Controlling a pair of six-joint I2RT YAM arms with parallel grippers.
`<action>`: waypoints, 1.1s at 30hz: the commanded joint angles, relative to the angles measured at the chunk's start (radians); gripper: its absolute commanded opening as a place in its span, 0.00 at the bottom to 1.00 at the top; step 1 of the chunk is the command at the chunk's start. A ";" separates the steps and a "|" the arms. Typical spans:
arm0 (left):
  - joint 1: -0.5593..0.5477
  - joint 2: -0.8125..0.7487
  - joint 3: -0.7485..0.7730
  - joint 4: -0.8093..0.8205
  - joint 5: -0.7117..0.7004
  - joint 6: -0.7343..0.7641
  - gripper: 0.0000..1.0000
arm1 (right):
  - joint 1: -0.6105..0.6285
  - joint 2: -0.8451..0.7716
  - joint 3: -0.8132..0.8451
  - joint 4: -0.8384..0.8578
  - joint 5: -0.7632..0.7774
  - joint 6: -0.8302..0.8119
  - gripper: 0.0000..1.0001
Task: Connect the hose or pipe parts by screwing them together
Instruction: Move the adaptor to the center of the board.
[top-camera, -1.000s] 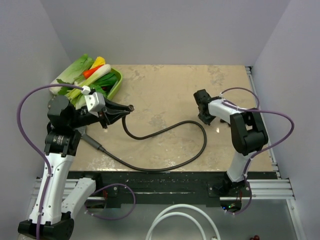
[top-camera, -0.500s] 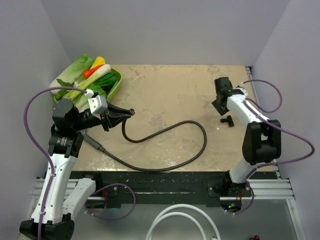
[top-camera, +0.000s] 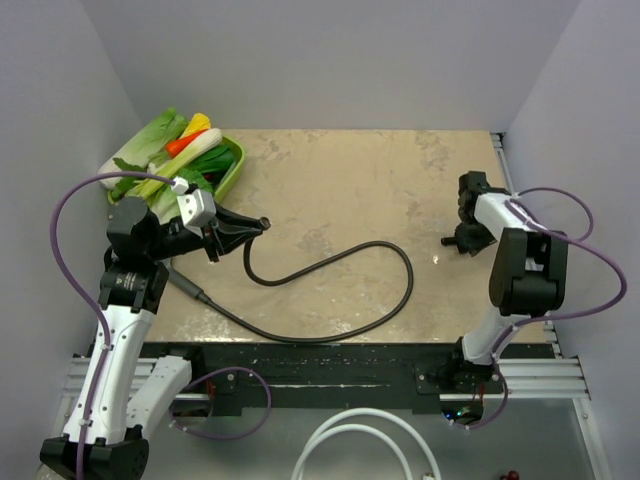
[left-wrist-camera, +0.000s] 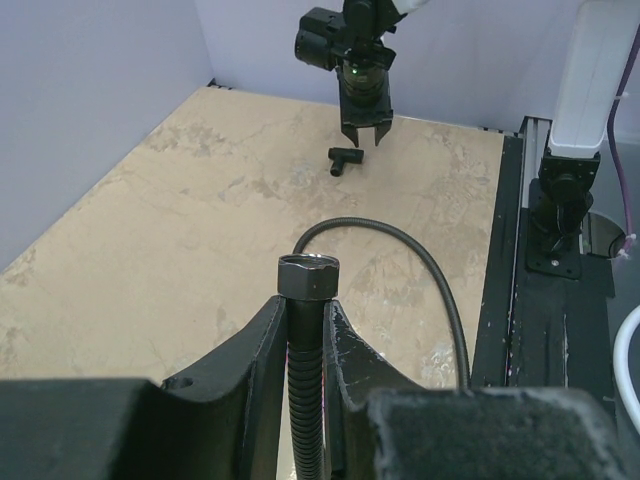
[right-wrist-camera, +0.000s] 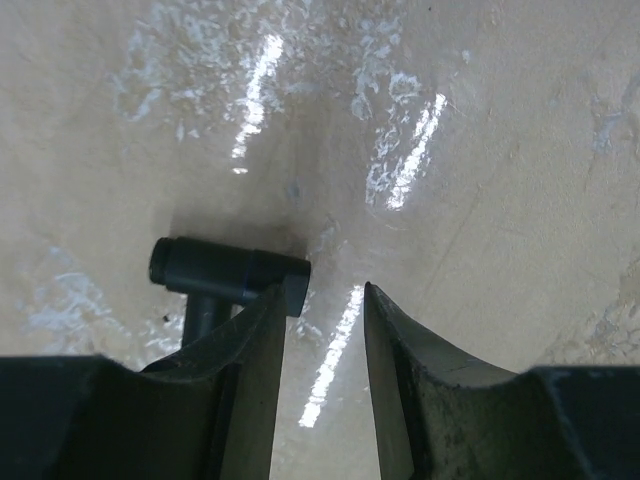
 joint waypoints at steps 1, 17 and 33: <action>0.006 -0.013 0.016 0.020 0.003 0.007 0.00 | -0.009 0.056 0.053 -0.008 0.031 -0.008 0.40; 0.006 -0.013 0.044 -0.031 -0.008 0.040 0.00 | -0.008 0.257 0.267 -0.057 0.008 -0.053 0.38; 0.008 -0.019 0.029 -0.029 -0.012 0.033 0.00 | 0.032 0.204 0.271 0.105 -0.172 -0.166 0.42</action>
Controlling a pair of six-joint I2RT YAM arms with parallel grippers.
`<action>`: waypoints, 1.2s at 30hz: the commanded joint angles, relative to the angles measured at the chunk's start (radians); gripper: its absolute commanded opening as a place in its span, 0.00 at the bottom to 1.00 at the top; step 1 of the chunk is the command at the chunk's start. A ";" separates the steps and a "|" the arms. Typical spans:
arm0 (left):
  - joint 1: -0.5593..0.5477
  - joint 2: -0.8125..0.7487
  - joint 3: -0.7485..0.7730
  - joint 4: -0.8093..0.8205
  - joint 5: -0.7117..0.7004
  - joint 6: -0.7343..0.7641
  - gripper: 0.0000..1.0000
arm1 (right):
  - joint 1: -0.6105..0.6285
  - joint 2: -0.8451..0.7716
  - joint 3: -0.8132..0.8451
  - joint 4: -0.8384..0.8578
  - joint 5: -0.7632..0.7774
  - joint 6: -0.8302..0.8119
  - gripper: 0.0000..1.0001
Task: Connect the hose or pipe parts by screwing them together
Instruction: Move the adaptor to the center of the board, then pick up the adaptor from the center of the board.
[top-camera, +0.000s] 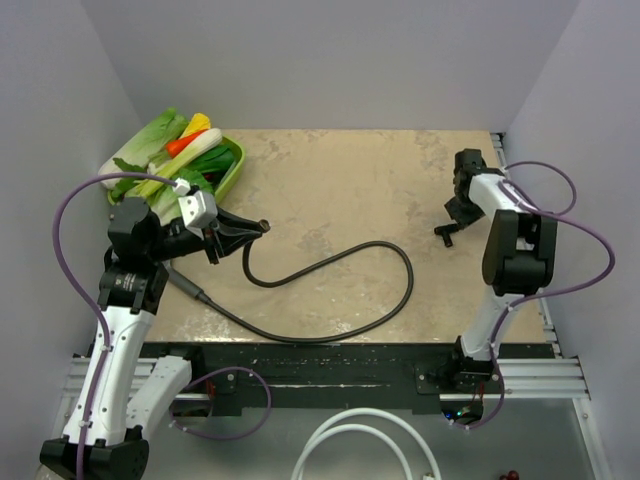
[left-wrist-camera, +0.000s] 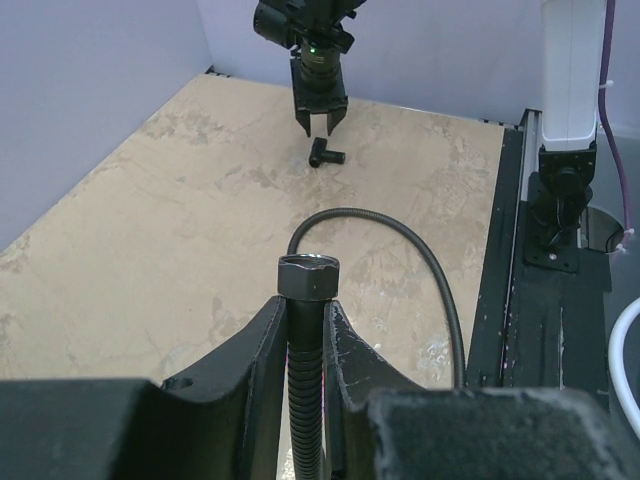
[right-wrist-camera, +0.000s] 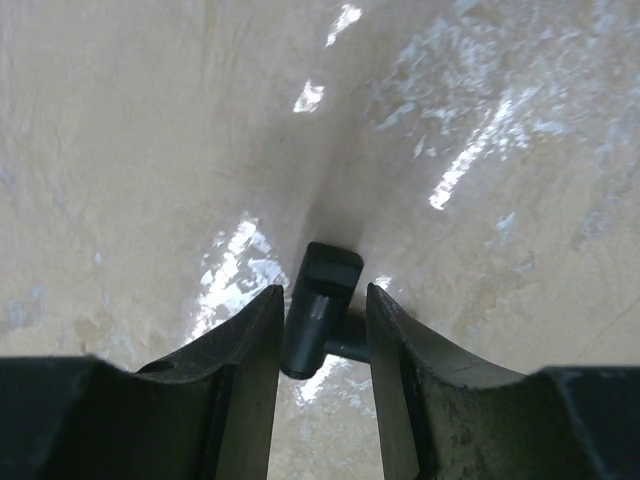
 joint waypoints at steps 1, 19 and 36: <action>0.007 -0.014 0.025 0.023 -0.006 0.007 0.00 | 0.021 0.024 0.038 0.036 -0.068 -0.057 0.42; 0.007 -0.025 0.023 0.015 -0.001 0.006 0.00 | 0.040 0.145 0.067 -0.035 -0.034 -0.065 0.44; 0.007 -0.057 -0.033 0.076 0.172 -0.060 0.00 | 0.369 -0.339 -0.171 0.770 -0.476 -0.531 0.00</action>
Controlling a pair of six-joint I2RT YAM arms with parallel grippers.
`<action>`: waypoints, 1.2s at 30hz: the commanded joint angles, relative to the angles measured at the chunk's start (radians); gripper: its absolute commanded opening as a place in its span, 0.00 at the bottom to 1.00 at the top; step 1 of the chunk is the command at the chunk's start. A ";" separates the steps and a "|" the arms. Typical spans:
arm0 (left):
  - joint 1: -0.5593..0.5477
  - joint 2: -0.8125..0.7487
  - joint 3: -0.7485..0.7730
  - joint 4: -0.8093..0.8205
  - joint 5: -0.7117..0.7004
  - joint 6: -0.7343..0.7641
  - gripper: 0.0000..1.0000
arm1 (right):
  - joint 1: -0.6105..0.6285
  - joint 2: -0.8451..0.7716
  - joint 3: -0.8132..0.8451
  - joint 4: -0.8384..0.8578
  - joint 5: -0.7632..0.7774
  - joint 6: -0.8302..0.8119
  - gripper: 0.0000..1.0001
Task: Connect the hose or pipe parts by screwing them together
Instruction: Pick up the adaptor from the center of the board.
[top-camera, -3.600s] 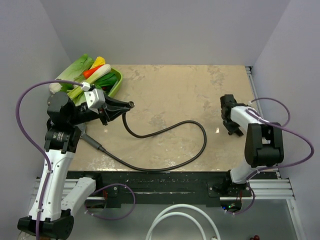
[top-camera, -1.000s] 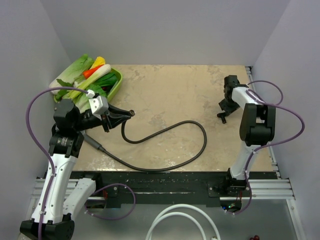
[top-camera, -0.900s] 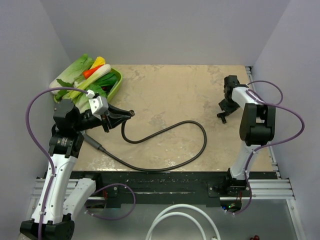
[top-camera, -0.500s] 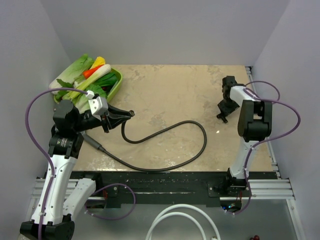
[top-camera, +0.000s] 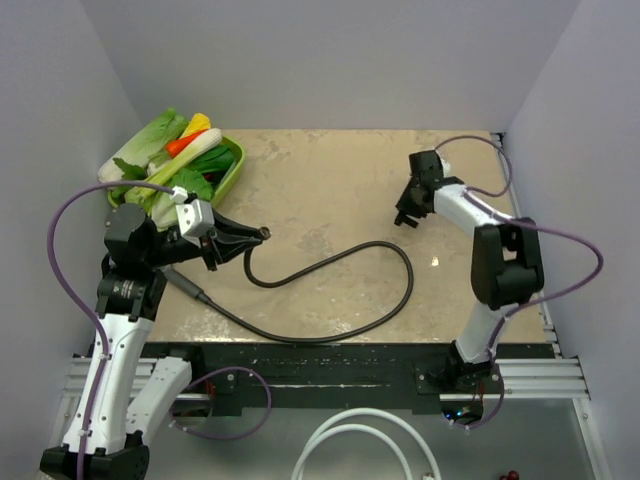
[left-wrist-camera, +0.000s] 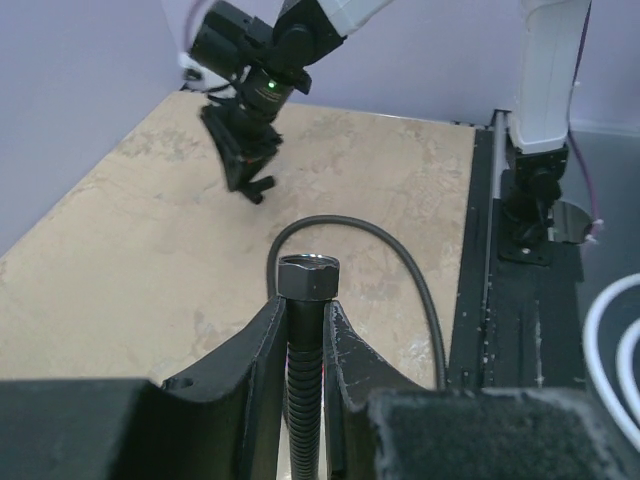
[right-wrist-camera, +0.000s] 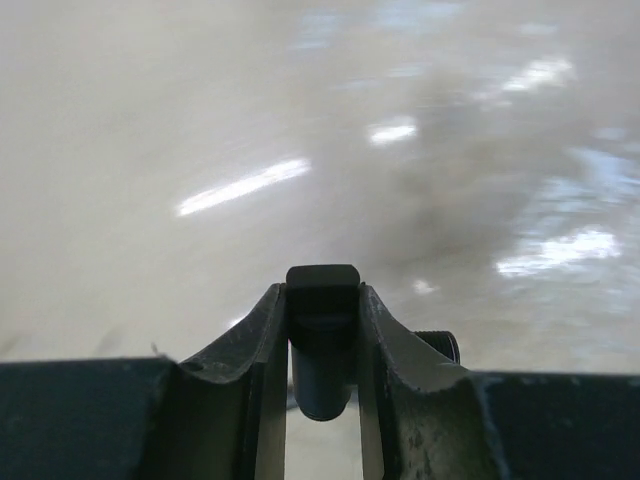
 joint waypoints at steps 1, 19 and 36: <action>0.007 -0.032 -0.036 0.109 0.156 -0.124 0.00 | 0.181 -0.368 -0.140 0.598 -0.286 -0.275 0.00; 0.006 -0.121 -0.351 1.375 -0.009 -1.118 0.00 | 0.748 -0.783 -0.084 0.918 -0.584 -0.705 0.00; -0.008 -0.108 -0.383 1.578 -0.164 -1.270 0.00 | 0.858 -0.657 -0.157 1.403 -0.726 -0.421 0.00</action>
